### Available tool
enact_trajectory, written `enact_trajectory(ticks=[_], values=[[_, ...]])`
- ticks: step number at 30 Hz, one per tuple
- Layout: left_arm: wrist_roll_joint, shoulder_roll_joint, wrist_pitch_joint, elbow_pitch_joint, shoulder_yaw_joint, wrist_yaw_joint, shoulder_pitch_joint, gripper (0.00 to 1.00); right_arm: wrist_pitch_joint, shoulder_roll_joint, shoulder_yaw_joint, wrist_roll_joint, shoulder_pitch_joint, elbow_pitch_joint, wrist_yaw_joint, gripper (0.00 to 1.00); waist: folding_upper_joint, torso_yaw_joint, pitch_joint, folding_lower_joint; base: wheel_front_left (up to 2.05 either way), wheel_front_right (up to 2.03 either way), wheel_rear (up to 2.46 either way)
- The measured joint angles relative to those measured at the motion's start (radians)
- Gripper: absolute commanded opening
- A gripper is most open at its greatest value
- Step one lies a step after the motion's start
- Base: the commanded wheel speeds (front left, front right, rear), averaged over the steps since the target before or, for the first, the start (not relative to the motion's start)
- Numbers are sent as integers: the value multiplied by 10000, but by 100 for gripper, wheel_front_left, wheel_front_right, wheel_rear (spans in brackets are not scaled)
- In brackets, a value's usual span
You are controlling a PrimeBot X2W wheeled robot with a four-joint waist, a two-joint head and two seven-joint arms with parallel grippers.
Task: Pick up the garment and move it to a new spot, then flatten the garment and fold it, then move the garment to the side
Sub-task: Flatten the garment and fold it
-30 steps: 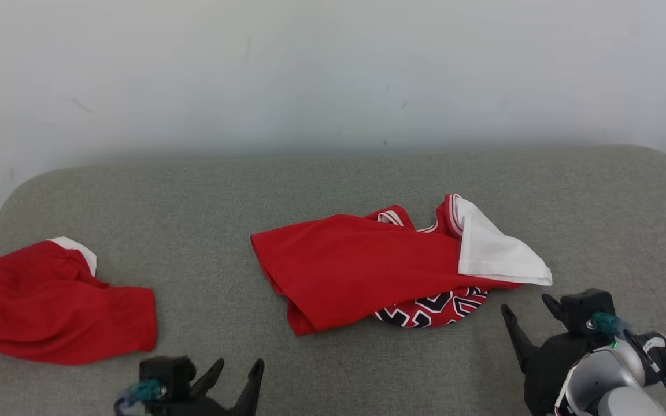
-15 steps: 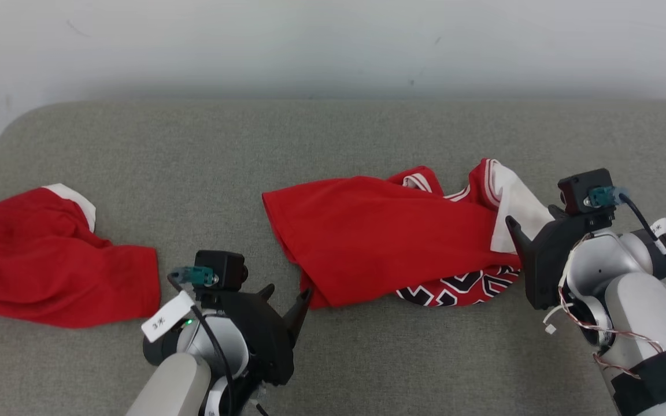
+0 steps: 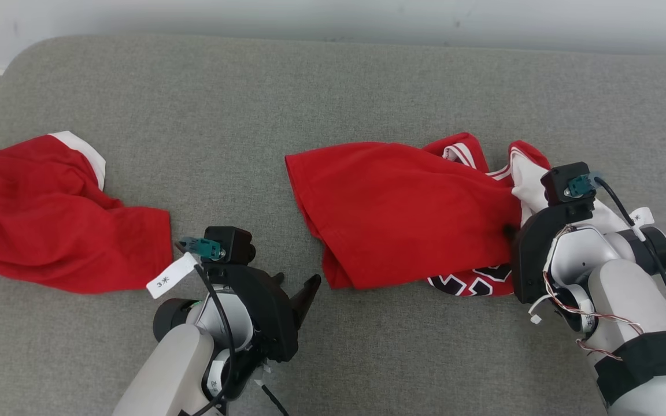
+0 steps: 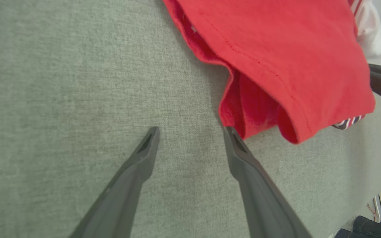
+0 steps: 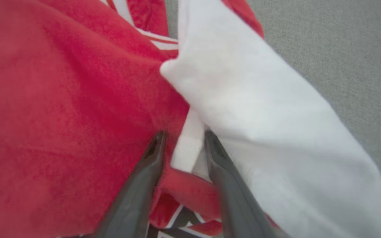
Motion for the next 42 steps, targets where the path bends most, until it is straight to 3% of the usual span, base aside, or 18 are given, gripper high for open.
enact_trajectory(ticks=[9, 11, 15, 17, 21, 26, 28, 29, 31, 32, 33, 34, 42], values=[[-901, -13, -318, 182, -447, -255, -202, 100, 35, -25, 117, -8, -74, 290, 2, 44, 0, -215, -123, -1, 0, 0, 0], [-1164, -13, -397, 121, -752, -267, -202, 100, 33, -52, 113, -8, -74, 330, 6, 38, 0, -281, -191, -2, 0, 0, 0], [-1609, -19, -602, -15, -1294, -343, -204, 100, 31, -174, 73, -8, -68, 408, 15, 53, 0, -378, -348, -2, 0, 0, 0], [-1701, -13, -648, -105, -1515, -326, -209, 100, 31, -180, 61, -8, -41, 397, 15, 43, 0, -419, -413, -3, 0, 0, 0], [-1841, -12, -848, -100, -1747, -194, -369, 100, 29, -178, 69, -8, -32, 422, 15, 45, -1, -466, -488, -3, 0, 0, 0], [-2163, -8, -1066, 84, -1939, -63, -559, 100, 15, -169, 96, -8, -32, 426, 13, 35, -1, -476, -509, -2, 0, 0, 0], [-2178, -12, -1097, 203, -2034, 21, -596, 100, 15, -157, 119, -8, -32, 453, 13, 16, -1, -478, -510, -2, 0, 0, 0], [-2253, -12, -1106, 272, -2084, 25, -596, 100, 15, -157, 132, -8, -32, 466, 15, 0, -1, -479, -509, -2, 0, 0, 0], [-2387, -8, -1158, 359, -2155, 25, -596, 100, -4, -157, 192, -10, -33, 481, 19, 0, -1, -482, -508, -2, 0, 0, 0], [-2420, -8, -1198, 395, -2201, 25, -596, 54, -10, -151, 215, -10, -34, 495, 40, 0, -1, -484, -509, -2, 0, 0, 0], [-2437, -8, -1231, 428, -2249, 36, -596, 33, -15, -151, 230, -13, -34, 500, 59, 0, 0, -487, -512, -2, 0, 0, 0], [-2487, -12, -1248, 464, -2284, 67, -597, 0, -27, -148, 236, -23, -41, 516, 59, 0, -1, -489, -518, -2, 0, 0, 0], [-2661, -12, -2027, 784, -1868, 376, -923, 0, -564, -144, 25, -13, -63, 451, 79, 0, 0, -485, -759, -2, 0, 0, 0]])
